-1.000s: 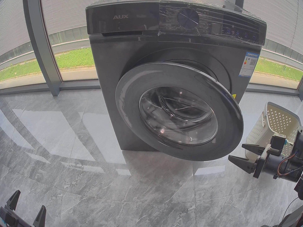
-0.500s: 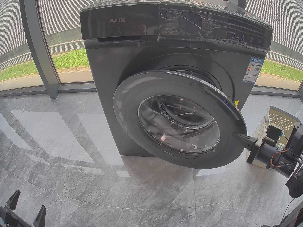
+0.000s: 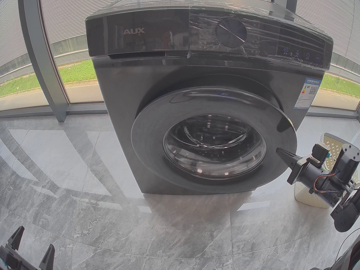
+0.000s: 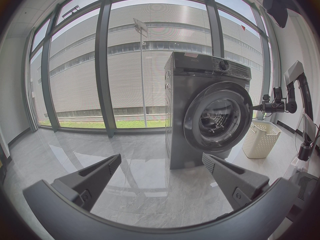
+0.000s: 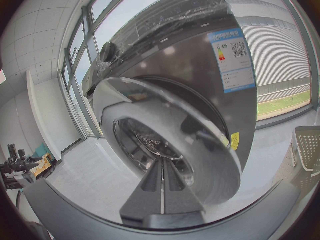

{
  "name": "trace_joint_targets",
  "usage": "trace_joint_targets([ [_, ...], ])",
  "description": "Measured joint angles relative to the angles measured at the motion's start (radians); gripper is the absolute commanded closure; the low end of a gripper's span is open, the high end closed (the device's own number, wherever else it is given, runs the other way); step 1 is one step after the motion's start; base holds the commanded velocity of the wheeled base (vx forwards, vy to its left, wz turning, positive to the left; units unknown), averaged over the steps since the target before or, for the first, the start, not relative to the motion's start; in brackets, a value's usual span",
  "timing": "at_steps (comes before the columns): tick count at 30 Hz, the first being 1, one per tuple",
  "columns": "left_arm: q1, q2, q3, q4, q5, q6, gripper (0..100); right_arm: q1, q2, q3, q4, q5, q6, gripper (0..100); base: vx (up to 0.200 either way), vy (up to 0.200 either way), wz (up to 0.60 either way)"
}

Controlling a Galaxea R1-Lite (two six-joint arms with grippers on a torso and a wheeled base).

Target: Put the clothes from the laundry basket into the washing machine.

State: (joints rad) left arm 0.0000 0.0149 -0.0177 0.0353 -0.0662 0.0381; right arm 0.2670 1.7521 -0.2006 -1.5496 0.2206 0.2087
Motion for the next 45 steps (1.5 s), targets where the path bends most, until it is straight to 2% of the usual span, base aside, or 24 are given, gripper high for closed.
trace_joint_targets([
  [5, 0.000, 0.000, 0.000, 0.000, 0.002, -0.003, 0, 0.055, 0.006, 0.039, 0.000, 0.004, -0.001, 100, 0.000, -0.200, 0.00],
  [11, 0.000, 0.000, 0.000, 0.000, 0.001, -0.001, 0, 0.099, 0.006, 0.048, 0.000, 0.003, 0.000, 100, 0.000, 0.000, 0.00],
  [14, 0.000, 0.000, 0.000, 0.000, 0.000, 0.002, 0, 0.105, 0.002, 0.043, -0.001, 0.003, 0.001, 100, 0.000, 0.000, 0.00],
  [28, 0.000, 0.001, 0.000, 0.000, 0.001, -0.001, 0, 0.124, -0.024, -0.007, -0.001, -0.011, 0.009, 100, 0.171, 0.000, 0.00],
  [36, 0.000, 0.001, 0.000, 0.000, 0.003, -0.005, 0, 0.113, -0.022, -0.054, -0.003, -0.088, 0.016, 100, 0.000, -0.075, 0.00],
  [45, 0.000, 0.001, 0.000, 0.000, 0.003, -0.003, 0, 0.148, -0.040, -0.007, 0.000, -0.074, 0.011, 100, 0.000, 0.000, 0.00],
])
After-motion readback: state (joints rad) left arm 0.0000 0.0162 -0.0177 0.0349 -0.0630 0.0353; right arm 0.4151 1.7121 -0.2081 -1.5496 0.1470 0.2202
